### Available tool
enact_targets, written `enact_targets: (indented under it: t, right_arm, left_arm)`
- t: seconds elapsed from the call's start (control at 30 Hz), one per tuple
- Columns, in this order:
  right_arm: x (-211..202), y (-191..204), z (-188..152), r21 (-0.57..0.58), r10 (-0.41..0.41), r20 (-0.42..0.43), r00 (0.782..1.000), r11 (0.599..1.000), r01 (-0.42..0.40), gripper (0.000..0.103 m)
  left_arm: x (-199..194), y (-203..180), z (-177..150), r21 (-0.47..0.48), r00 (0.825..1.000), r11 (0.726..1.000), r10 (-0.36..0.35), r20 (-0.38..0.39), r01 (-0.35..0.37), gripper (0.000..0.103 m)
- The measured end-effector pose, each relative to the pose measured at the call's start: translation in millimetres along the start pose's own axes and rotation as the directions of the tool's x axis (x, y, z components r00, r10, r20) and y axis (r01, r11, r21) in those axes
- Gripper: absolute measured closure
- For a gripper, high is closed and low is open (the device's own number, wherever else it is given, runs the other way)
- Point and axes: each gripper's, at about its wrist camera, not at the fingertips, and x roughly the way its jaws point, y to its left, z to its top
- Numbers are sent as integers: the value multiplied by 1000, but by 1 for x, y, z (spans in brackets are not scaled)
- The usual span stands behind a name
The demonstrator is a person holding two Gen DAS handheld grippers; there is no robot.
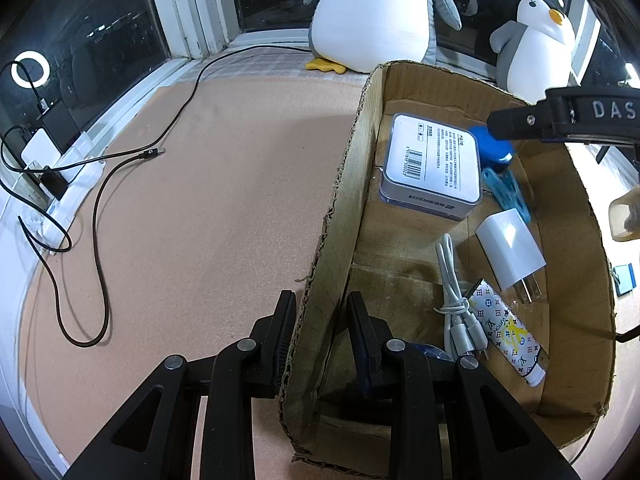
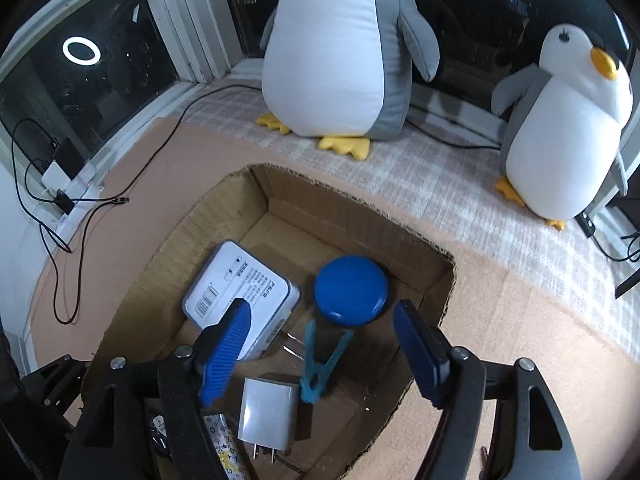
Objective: Organize rigid objects
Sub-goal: 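Carry the blue round tag into the box and open the right tool, then move the right tool to the silver keys and close on them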
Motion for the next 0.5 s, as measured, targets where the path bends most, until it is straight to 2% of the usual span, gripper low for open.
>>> enact_targets:
  t: [0.5]
  right_arm:
    - [-35, -15, -15, 14, 16, 28, 999, 1000, -16, 33]
  left_arm:
    - [0, 0, 1, 6, 1000, 1000, 5, 0, -5, 75]
